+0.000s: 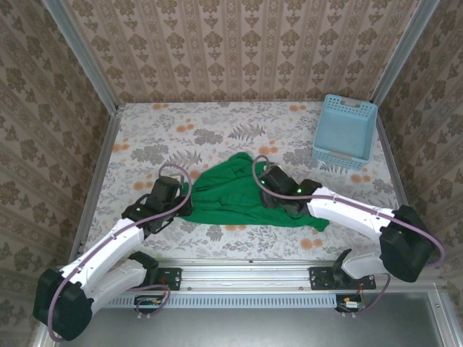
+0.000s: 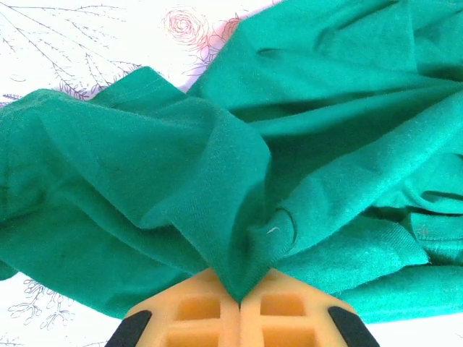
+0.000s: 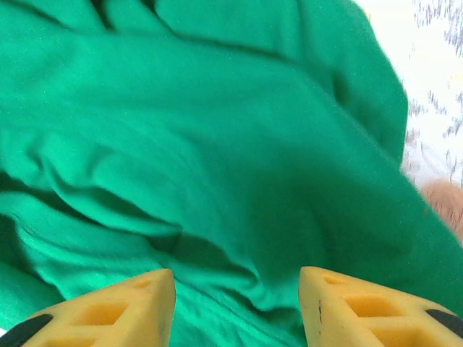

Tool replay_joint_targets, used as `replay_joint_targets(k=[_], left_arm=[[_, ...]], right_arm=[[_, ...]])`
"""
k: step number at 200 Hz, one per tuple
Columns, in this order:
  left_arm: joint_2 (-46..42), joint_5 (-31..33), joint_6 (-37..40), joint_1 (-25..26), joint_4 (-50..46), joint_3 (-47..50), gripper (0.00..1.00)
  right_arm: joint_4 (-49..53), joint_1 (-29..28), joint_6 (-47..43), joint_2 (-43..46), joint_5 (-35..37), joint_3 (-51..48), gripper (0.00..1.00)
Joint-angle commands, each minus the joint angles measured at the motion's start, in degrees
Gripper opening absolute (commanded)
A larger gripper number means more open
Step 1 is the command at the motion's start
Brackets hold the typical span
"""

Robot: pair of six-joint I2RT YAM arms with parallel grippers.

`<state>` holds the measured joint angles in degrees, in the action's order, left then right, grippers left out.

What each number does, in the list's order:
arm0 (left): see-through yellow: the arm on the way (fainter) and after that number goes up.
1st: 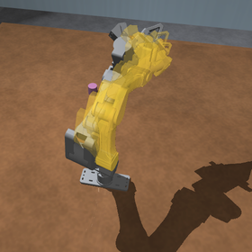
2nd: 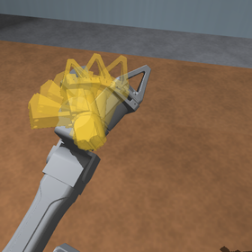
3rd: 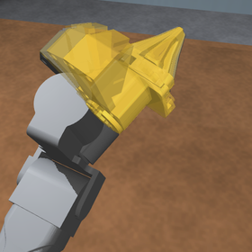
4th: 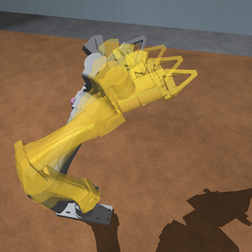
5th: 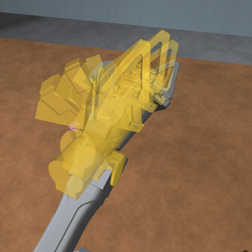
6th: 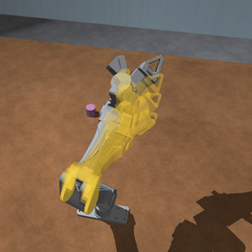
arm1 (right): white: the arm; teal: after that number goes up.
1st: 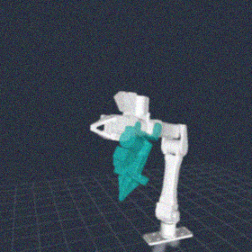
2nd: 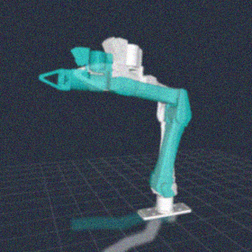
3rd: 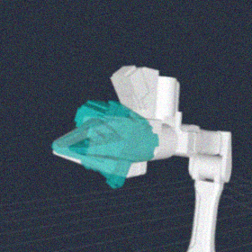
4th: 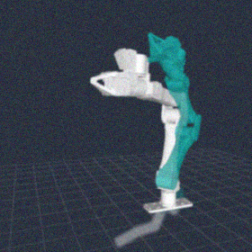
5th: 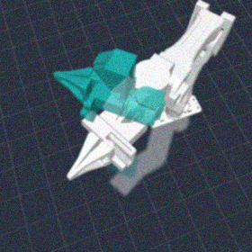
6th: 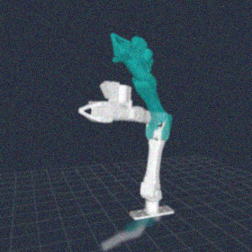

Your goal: Fold the inside-out t-shirt

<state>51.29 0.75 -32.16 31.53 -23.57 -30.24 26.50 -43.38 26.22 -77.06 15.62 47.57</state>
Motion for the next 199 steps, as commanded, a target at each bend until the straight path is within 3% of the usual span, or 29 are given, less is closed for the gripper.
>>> replay_joint_targets(k=[1,28,85,102,141,199], left_arm=[[-0.06,-1.16,-0.09,-0.81,0.39,-0.26,0.0],[-0.05,-1.28,0.13,-1.2,0.15,-0.08,0.0],[0.03,-1.16,-0.18,-1.97,-0.33,0.27,0.0],[-0.07,-1.11,-0.14,-2.33,-0.51,0.25,0.0],[0.49,-1.2,-0.01,-4.24,-1.72,-0.88,0.0],[2.19,-2.72,1.85,-9.73,-5.14,-9.45,0.0]], right_arm=[[0.05,0.23,3.93,0.63,-2.87,-5.13,0.48],[-2.61,0.52,4.63,-2.17,-4.16,-6.46,0.48],[0.23,0.66,4.58,-11.76,1.21,-2.04,0.5],[0.6,0.61,4.38,-13.02,0.91,-1.39,0.41],[-0.11,0.02,4.31,-8.48,0.91,-3.1,0.06],[12.17,-1.64,2.24,7.82,5.51,1.51,0.04]])
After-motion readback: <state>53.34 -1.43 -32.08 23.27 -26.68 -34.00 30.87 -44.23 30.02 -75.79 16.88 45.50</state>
